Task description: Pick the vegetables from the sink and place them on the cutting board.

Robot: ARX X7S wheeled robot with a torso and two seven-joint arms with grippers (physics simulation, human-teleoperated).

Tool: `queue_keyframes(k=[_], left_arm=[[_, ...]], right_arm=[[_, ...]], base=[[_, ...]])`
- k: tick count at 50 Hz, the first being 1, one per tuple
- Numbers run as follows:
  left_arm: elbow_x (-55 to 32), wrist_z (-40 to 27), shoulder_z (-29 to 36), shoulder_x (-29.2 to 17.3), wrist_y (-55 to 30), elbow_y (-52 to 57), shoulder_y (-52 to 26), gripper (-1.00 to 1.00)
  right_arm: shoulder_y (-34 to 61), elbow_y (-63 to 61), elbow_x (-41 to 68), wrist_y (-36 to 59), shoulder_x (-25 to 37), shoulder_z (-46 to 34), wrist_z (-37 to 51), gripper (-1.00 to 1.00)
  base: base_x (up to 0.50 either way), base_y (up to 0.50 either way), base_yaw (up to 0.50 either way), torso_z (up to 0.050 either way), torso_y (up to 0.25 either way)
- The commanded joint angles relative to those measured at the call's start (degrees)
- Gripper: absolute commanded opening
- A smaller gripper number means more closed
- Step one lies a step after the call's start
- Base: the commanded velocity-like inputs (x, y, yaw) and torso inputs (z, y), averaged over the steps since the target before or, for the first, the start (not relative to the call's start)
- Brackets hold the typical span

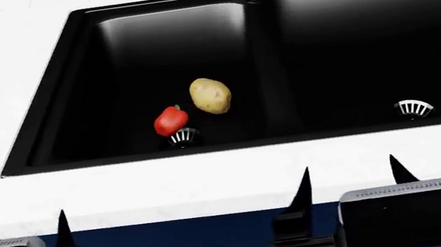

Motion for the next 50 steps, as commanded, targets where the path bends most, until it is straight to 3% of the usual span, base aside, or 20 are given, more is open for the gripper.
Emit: queue_keyframes(k=[1,4,16,21,23,24,25,28,31,34,37,46,50], left_arm=[[-4.1,3.1,-4.2,-0.5,-10.5,10.7,-4.8,1.00],[-3.6,3.7,-2.6,-1.7,-8.2,9.5,-3.6,1.00],[-6.3,2.6,-5.1,-1.2,-14.1,11.8,-4.6,1.00],[-7.6,2.6,-6.4,-1.9,-18.5,13.4,-6.4,1.00],[-9.0,3.9,-8.2,-3.3,-20.6,14.6,-9.3,1.00],[-12.1,4.9,-12.1,-2.0,-25.5,14.8,-12.9,1.00],[-11.3,5.0,-10.6,-4.7,-26.9,13.4,-16.7,1.00],[-13.8,7.1,-13.0,-6.8,-33.3,11.2,-24.3,1.00],[-14.7,8.4,-14.0,-8.6,-35.3,9.2,-27.8,1.00],[-15.8,9.2,-14.2,-9.8,-39.3,10.1,-30.6,1.00],[-16.7,9.5,-14.7,-9.6,-41.7,9.6,-32.3,1.00],[-17.6,9.7,-14.9,-10.7,-44.0,12.5,-32.0,1.00],[-16.0,9.0,-12.5,-11.0,-40.4,7.1,-32.2,1.00]], right_arm=[[6.1,-13.6,-0.6,19.7,1.2,0.6,-1.2,1.00],[6.0,-13.4,-0.5,20.1,1.4,0.4,-1.1,1.00],[6.8,-16.5,-0.5,24.4,1.8,-0.1,-0.5,1.00],[6.8,-17.3,0.0,25.5,2.3,0.3,-1.1,1.00],[8.4,-19.9,0.0,28.7,4.2,-0.2,-1.8,1.00],[9.1,-22.1,2.5,29.7,2.1,5.3,-4.7,1.00],[11.8,-23.7,2.7,34.4,5.0,6.4,-6.0,1.00],[18.6,-26.9,4.4,44.5,11.3,10.8,-9.7,1.00],[20.4,-26.7,17.3,47.0,14.3,21.1,-7.5,1.00],[21.5,-21.6,43.1,47.0,20.5,31.6,13.8,1.00],[25.2,-16.1,68.9,46.8,26.3,32.6,27.5,1.00],[22.2,-14.5,69.9,42.5,28.2,29.1,26.9,1.00],[22.9,-12.3,69.9,42.4,29.8,28.6,26.2,1.00]], base=[[0.00,0.00,0.00,0.016,0.000],[0.00,0.00,0.00,0.048,0.000],[0.00,0.00,0.00,0.050,0.000],[0.00,0.00,0.00,0.000,0.000],[0.00,0.00,0.00,0.000,0.000],[0.00,0.00,0.00,0.000,0.000],[0.00,0.00,0.00,0.000,0.000],[0.00,0.00,0.00,0.000,0.000],[0.00,0.00,0.00,0.000,0.000],[0.00,0.00,0.00,0.000,0.000],[0.00,0.00,0.00,0.000,0.000],[0.24,-0.09,0.00,0.000,0.000],[0.50,-0.15,0.00,0.000,0.000]])
